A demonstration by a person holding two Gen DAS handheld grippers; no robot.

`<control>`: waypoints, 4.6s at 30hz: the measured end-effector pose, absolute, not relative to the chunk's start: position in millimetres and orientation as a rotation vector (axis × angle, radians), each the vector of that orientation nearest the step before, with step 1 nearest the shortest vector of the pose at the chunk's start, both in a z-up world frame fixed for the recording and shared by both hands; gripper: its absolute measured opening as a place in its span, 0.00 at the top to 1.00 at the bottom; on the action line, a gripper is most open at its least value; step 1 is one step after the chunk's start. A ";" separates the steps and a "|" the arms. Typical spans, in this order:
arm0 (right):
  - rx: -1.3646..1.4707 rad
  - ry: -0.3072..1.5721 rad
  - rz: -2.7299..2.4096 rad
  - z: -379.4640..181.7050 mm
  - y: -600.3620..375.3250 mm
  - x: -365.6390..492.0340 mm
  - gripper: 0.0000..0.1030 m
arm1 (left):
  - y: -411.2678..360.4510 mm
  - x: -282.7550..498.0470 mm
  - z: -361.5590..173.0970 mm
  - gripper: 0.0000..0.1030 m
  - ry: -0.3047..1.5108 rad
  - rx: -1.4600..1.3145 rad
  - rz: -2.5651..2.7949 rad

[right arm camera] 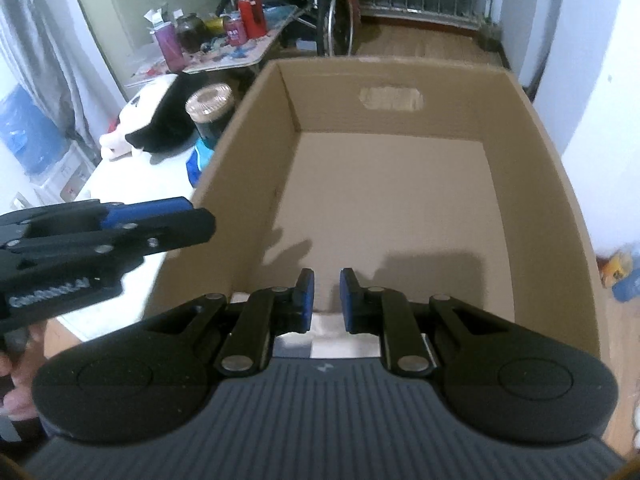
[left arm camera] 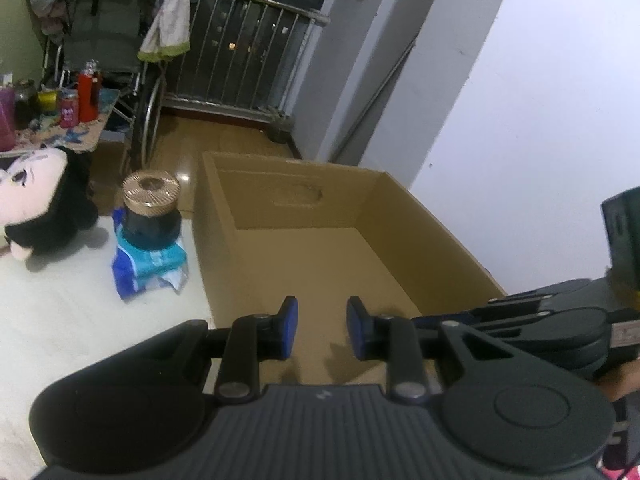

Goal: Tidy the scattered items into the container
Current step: 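Withdraw both tools from the box toward the black jar on the wipes, then move the right gripper onto the black jar and close around it, then lift the black jar with the right gripper and carry it over the box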

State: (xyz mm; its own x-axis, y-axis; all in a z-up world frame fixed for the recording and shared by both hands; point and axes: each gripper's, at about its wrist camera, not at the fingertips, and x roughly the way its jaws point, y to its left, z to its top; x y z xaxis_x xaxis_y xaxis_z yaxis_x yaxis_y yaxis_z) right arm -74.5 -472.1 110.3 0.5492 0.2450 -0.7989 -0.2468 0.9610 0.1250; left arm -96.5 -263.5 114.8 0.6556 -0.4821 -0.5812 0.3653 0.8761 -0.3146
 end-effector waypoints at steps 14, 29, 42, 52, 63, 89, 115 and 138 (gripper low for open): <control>-0.009 0.839 0.315 126.6 -418.7 -29.1 0.87 | -188.9 -56.4 117.6 0.69 0.709 -0.445 -0.348; 0.146 0.754 0.348 116.9 -367.9 14.6 0.80 | -152.0 -18.6 105.0 0.50 0.629 -0.402 -0.156; 0.194 0.731 0.349 118.2 -357.9 58.0 0.70 | -200.8 4.5 92.9 0.40 0.660 -0.154 -0.227; 0.192 0.773 0.376 108.8 -343.4 78.6 0.69 | -192.6 32.7 79.1 0.39 0.710 -0.268 -0.264; 0.121 0.819 0.393 104.7 -327.2 92.2 0.69 | -203.1 45.2 65.1 0.42 0.695 -0.178 -0.257; -0.073 0.889 0.521 92.2 -306.2 92.1 0.42 | -177.9 39.0 58.6 0.44 0.665 -0.186 -0.364; -0.053 0.762 0.506 133.2 -304.3 55.4 0.45 | -180.1 8.7 103.7 0.44 0.551 -0.133 -0.338; -0.029 0.623 0.418 179.2 -354.2 -28.0 0.45 | -222.8 -60.9 140.8 0.44 0.400 0.006 -0.459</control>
